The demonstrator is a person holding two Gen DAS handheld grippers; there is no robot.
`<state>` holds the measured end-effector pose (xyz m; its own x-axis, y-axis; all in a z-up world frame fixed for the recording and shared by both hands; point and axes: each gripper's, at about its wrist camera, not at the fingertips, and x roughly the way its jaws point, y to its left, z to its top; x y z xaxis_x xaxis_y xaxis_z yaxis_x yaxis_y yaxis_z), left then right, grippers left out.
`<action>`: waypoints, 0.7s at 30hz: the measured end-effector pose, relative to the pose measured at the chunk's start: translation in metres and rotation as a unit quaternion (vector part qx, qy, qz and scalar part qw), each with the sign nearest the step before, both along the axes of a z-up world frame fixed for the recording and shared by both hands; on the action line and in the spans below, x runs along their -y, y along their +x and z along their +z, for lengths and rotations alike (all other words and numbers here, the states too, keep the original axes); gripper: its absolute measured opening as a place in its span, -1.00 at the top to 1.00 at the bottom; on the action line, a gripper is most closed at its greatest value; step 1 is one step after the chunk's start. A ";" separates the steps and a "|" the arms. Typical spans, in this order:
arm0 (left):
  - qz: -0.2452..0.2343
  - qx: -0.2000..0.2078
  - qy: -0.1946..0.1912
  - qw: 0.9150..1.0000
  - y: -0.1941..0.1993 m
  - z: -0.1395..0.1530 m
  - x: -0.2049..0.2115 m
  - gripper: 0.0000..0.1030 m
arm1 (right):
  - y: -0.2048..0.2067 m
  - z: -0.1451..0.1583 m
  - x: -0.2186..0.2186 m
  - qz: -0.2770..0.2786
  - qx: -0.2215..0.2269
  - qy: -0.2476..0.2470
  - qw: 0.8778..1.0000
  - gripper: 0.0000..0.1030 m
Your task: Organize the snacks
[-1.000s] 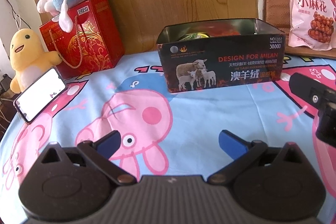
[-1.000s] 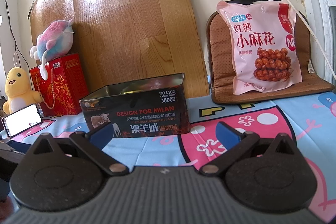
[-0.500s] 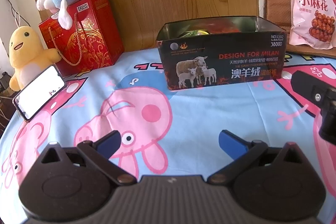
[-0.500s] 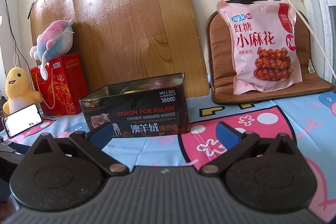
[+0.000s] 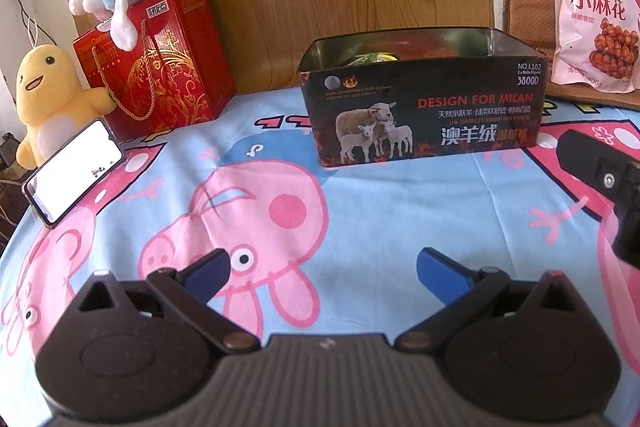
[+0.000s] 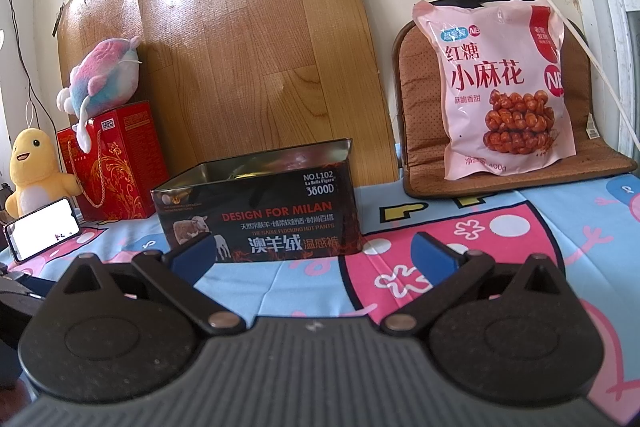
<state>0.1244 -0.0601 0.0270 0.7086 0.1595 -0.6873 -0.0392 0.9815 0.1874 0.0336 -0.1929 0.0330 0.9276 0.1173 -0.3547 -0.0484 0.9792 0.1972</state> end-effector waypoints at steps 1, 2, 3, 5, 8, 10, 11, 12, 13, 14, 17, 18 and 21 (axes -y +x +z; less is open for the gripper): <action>0.000 0.000 -0.001 1.000 0.000 0.000 0.000 -1.00 | 0.000 0.000 0.000 0.000 0.000 0.000 1.000 -1.00; 0.001 -0.001 -0.001 1.000 0.000 0.000 0.000 -1.00 | 0.000 0.000 0.000 0.000 0.000 0.000 1.000 -1.00; 0.001 -0.001 -0.001 1.000 0.000 0.000 0.000 -1.00 | 0.000 0.000 0.000 0.000 0.000 0.000 1.000 -1.00; 0.001 -0.001 -0.002 1.000 0.000 0.000 0.000 -1.00 | 0.000 0.000 0.000 0.000 0.000 0.000 1.000 -1.00; 0.001 -0.002 -0.002 1.000 0.000 -0.001 0.000 -1.00 | 0.000 0.000 0.000 0.000 0.000 0.000 1.000 -1.00; 0.000 -0.002 -0.002 1.000 0.000 -0.001 0.000 -1.00 | 0.000 0.000 0.000 0.000 0.000 0.000 1.000 -1.00; 0.000 -0.003 -0.002 1.000 0.000 -0.001 0.000 -1.00 | 0.000 0.000 0.000 0.000 0.000 0.000 1.000 -1.00; 0.000 -0.002 -0.002 1.000 0.000 -0.001 -0.001 -1.00 | 0.000 0.000 0.000 0.000 0.000 0.000 1.000 -1.00; 0.000 -0.002 -0.002 1.000 0.000 0.000 -0.001 -1.00 | 0.000 0.000 0.000 0.000 0.000 0.000 1.000 -1.00; 0.000 -0.001 -0.002 1.000 0.000 0.000 -0.001 -1.00 | 0.000 0.000 0.000 0.000 0.000 0.000 1.000 -1.00; 0.000 -0.002 -0.002 1.000 0.000 0.000 -0.001 -1.00 | 0.000 0.000 0.000 0.000 0.000 0.000 1.000 -1.00; 0.000 -0.002 -0.002 1.000 0.000 0.000 -0.001 -1.00 | 0.000 0.000 0.000 0.000 0.000 0.000 1.000 -1.00; 0.000 -0.001 -0.002 1.000 0.001 0.000 0.000 -1.00 | 0.000 0.000 0.000 0.000 0.000 0.000 1.000 -1.00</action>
